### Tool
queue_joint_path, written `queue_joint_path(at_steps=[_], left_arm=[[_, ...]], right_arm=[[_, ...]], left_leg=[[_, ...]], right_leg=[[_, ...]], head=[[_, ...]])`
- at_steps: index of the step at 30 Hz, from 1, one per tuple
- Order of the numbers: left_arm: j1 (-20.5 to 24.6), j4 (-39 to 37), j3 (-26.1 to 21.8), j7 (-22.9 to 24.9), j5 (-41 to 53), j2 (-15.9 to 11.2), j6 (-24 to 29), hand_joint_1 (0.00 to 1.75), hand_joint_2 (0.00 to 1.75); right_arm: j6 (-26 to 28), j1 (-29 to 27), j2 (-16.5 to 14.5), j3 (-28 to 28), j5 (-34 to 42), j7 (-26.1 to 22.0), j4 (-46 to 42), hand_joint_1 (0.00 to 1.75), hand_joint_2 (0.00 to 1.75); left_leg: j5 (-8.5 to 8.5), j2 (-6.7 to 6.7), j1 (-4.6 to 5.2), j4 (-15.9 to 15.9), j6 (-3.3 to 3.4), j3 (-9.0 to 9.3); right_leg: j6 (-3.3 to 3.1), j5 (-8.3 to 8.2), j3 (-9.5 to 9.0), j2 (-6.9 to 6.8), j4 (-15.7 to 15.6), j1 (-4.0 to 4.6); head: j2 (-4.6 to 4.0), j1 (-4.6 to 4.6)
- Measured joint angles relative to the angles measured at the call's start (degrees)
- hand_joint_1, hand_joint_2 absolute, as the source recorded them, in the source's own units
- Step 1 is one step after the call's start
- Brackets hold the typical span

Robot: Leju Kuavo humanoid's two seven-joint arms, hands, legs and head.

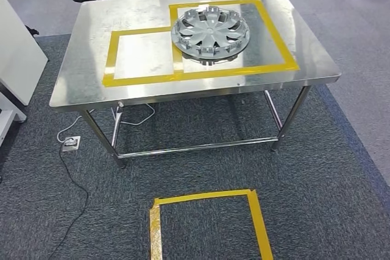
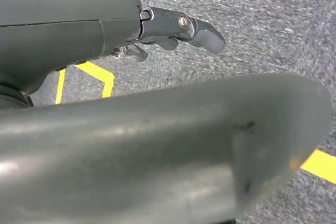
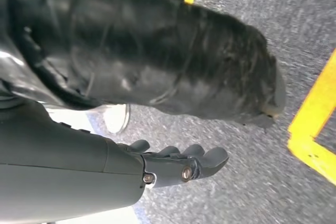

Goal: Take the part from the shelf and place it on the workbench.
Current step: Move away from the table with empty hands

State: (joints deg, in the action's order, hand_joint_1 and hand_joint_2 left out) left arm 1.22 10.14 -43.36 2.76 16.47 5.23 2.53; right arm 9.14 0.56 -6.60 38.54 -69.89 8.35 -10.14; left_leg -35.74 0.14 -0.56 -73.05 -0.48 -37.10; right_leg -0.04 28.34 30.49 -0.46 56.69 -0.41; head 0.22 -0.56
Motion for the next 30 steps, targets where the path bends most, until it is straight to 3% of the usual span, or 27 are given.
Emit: queue_joint_path(at_steps=[2, 4, 8, 10, 12, 13, 14, 15, 16, 18, 20, 21, 24, 30], left_arm=[[0.03, 0.00, 0.01, 0.05, 0.18, -0.04, -0.01, 0.00, 0.00], [0.14, 0.00, 0.02, 0.08, 0.28, -0.03, -0.03, 0.00, 0.00], [0.07, 0.00, 0.02, 0.09, 0.28, 0.07, -0.28, 0.00, 0.00], [0.12, 0.00, 0.02, 0.26, 0.24, 0.13, -0.56, 0.00, 0.00], [0.18, 0.00, 0.02, 0.85, 0.30, 0.14, -0.23, 0.00, 0.00], [0.14, 0.00, 0.02, 1.28, 0.46, 0.15, 0.14, 0.00, 0.00], [0.10, 0.00, 0.03, 1.73, 0.74, 0.17, 0.48, 0.00, 0.00], [0.06, 0.00, 0.08, 2.13, 1.16, 0.19, 0.65, 0.00, 0.00], [0.04, 0.00, 0.16, 2.44, 1.68, 0.19, 0.59, 0.00, 0.00], [0.06, 0.00, 0.45, 2.91, 2.75, 0.16, 0.08, 0.00, 0.00], [0.13, 0.00, 0.93, 3.16, 3.58, 0.12, -0.40, 0.00, 0.00], [0.15, 0.00, 1.21, 3.20, 3.82, 0.08, -0.51, 0.00, 0.00], [0.17, 0.00, 1.66, 2.83, 3.89, 0.01, -0.69, 0.00, 0.00], [0.15, 0.00, 1.73, 2.50, 3.55, -0.07, -1.64, 0.00, 0.00]], right_arm=[[-0.01, 0.01, 0.00, 0.03, 0.21, -0.01, 0.00, 0.00, 0.00], [-0.01, 0.05, 0.00, 0.03, 0.32, -0.03, 0.00, 0.00, 0.00], [0.05, 0.09, 0.00, 0.08, 0.50, -0.16, 0.00, 0.00, 0.00], [0.17, 0.00, 0.00, 0.17, 0.63, 0.13, 0.00, 0.00, 0.00], [0.22, -0.06, 0.00, 0.24, 0.33, 0.72, 0.00, 0.00, 0.00], [0.18, -0.12, 0.00, 0.24, 0.06, 0.93, 0.00, 0.00, 0.00], [0.10, -0.21, 0.00, 0.23, -0.19, 1.01, 0.00, 0.00, 0.00], [0.02, -0.31, 0.00, 0.23, -0.34, 0.97, 0.00, 0.00, 0.00], [-0.07, -0.37, 0.01, 0.23, -0.39, 0.92, 0.00, 0.00, 0.00], [-0.19, -0.29, 0.02, 0.23, -0.36, 0.90, 0.00, 0.00, 0.00], [-0.31, -0.10, 0.03, 0.23, -0.33, 1.01, 0.00, 0.00, 0.00], [-0.46, -0.04, 0.03, 0.23, -0.33, 1.07, 0.00, 0.00, 0.00], [-1.34, -0.20, 0.03, 0.24, -0.19, 1.23, 0.00, 0.00, 0.00], [-2.18, -0.12, 0.04, 0.25, -0.05, 1.62, 0.00, 0.00, 0.00]], left_leg=[[3.32, 0.00, 0.01, 7.01, 0.29, 3.96], [5.29, -0.02, 0.14, 13.45, 0.73, 7.13], [6.10, -0.01, 0.32, 15.05, 1.95, 7.13], [6.78, 0.07, 0.07, 15.45, 2.81, 6.78], [7.30, 0.12, 0.03, 15.47, 3.22, 6.13], [7.52, 0.14, 0.05, 15.44, 3.23, 5.78], [7.72, 0.16, 0.07, 15.40, 3.19, 5.48], [7.90, 0.17, 0.08, 15.37, 3.13, 5.25], [8.06, 0.15, 0.08, 15.35, 3.03, 5.11], [8.29, 0.09, 0.18, 15.28, 2.72, 4.98], [8.48, 0.08, 0.35, 15.18, 2.18, 4.82], [8.33, 0.08, 0.45, 15.11, 2.18, 4.70], [8.37, 0.08, 0.42, 15.11, 3.33, 4.57], [9.02, 0.06, 0.27, 15.17, 3.05, 4.57]], right_leg=[[0.11, -0.01, 0.40, 0.02, 0.54, 0.00], [0.57, -0.05, 0.87, 0.07, 1.13, 0.21], [1.96, -0.32, 1.62, 0.21, 1.37, 0.19], [2.57, 1.97, 3.00, 0.31, 4.06, 0.09], [3.04, 6.19, 5.92, 0.36, 10.99, -0.08], [3.20, 7.81, 7.31, 0.36, 14.58, -0.16], [3.31, 8.42, 7.94, 0.36, 16.68, -0.19], [3.33, 7.95, 7.50, 0.35, 16.64, -0.20], [3.25, 6.50, 5.83, 0.35, 14.16, -0.21], [2.87, 3.29, 0.83, 0.35, 5.63, -0.14], [2.37, 2.13, -1.86, 0.39, 0.25, 0.01], [2.31, 2.23, -2.01, 0.39, -0.47, 0.06], [2.37, 1.94, -1.87, 0.34, -0.68, 0.16], [1.97, 1.66, -1.70, 0.24, -0.49, 0.32]], head=[[0.00, 0.05], [0.00, 0.12], [0.00, 0.09], [0.00, -0.26], [0.00, -0.72], [0.00, -0.82], [0.00, -0.84], [0.00, -0.86], [0.00, -0.88], [0.00, -0.97], [0.00, -0.97], [0.00, -0.94], [0.00, -0.85], [0.00, -0.75]])
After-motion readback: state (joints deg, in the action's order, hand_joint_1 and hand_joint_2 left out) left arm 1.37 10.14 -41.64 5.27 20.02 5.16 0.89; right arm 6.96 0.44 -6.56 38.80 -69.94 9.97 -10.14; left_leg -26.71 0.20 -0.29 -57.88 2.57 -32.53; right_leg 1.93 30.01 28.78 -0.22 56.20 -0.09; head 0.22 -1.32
